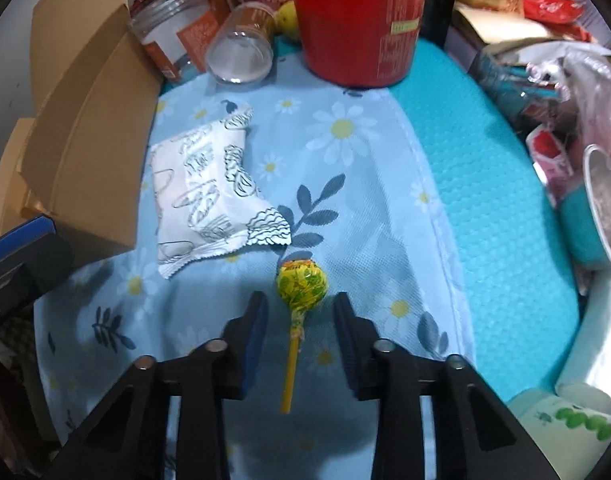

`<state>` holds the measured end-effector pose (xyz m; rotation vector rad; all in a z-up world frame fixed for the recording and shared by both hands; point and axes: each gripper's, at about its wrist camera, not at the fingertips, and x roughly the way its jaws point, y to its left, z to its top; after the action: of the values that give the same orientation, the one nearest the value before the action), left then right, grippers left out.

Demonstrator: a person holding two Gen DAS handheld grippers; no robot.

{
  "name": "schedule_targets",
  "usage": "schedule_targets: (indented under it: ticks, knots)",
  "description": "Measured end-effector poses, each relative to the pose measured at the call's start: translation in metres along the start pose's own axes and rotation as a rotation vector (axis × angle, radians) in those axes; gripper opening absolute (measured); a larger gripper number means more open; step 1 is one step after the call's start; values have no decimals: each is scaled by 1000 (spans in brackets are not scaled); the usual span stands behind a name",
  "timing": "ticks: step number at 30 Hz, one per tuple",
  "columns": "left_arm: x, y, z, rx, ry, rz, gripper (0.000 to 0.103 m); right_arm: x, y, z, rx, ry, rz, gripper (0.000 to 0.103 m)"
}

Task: Organize snacks
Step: 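Grasp the white bread packet with the left gripper while the right grasps the yellow lollipop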

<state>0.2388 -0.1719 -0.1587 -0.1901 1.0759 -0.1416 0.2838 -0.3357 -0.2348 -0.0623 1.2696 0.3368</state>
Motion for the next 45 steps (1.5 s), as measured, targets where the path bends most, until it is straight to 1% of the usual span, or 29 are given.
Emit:
schedule_targets:
  ticks: [1, 4, 6, 9, 13, 15, 16, 18, 20, 23, 25, 28, 29, 30, 32, 33, 38, 41, 45]
  knots:
    - [4, -3, 1, 2, 4, -5, 47, 2, -1, 0, 1, 4, 2, 21]
    - [13, -6, 4, -13, 1, -36, 47, 0, -4, 1, -12, -12, -9, 21]
    - [20, -7, 7, -35, 5, -42, 47, -2, -10, 4, -11, -19, -28, 21]
    - [32, -10, 13, -67, 13, -40, 47, -6, -23, 8, 15, -20, -30, 19]
    - [54, -13, 19, -110, 48, -19, 47, -11, -39, 14, 34, -37, -49, 19]
    - [65, -13, 23, -137, 60, 11, 47, -10, -45, 16, 47, -35, -35, 19]
    - [67, -13, 24, -144, 59, 19, 47, -11, -48, 18, 49, -34, -30, 19]
    - [70, -14, 28, -149, 32, 48, 47, -12, -50, 18, 39, -35, -35, 19]
    - [74, -13, 33, -153, 29, 64, 47, -11, -51, 20, 36, -32, -37, 19]
    - [76, -10, 36, -182, 33, 49, 47, -9, -55, 21, 42, -23, -38, 19]
    - [77, -10, 36, -181, 32, 54, 47, -8, -57, 21, 47, -21, -30, 19]
    - [78, -13, 35, -155, 35, 103, 47, -9, -58, 22, 40, -18, -30, 19]
    - [83, -15, 36, -144, 49, 137, 48, -9, -58, 22, 39, -18, -30, 19]
    - [87, -16, 36, -135, 60, 153, 51, -9, -59, 22, 38, -18, -29, 19]
    - [95, -19, 38, -128, 76, 187, 61, -7, -60, 24, 42, -17, -24, 19]
    - [98, -20, 39, -130, 82, 190, 66, -8, -62, 24, 47, -18, -19, 19]
    - [118, -14, 47, -132, 103, 201, 71, -9, -66, 23, 54, -16, -12, 19]
    - [128, -12, 54, -107, 118, 210, 73, -10, -68, 22, 50, -18, -14, 19]
    - [128, -9, 54, -76, 84, 200, 73, -9, -65, 21, 50, -34, -23, 19]
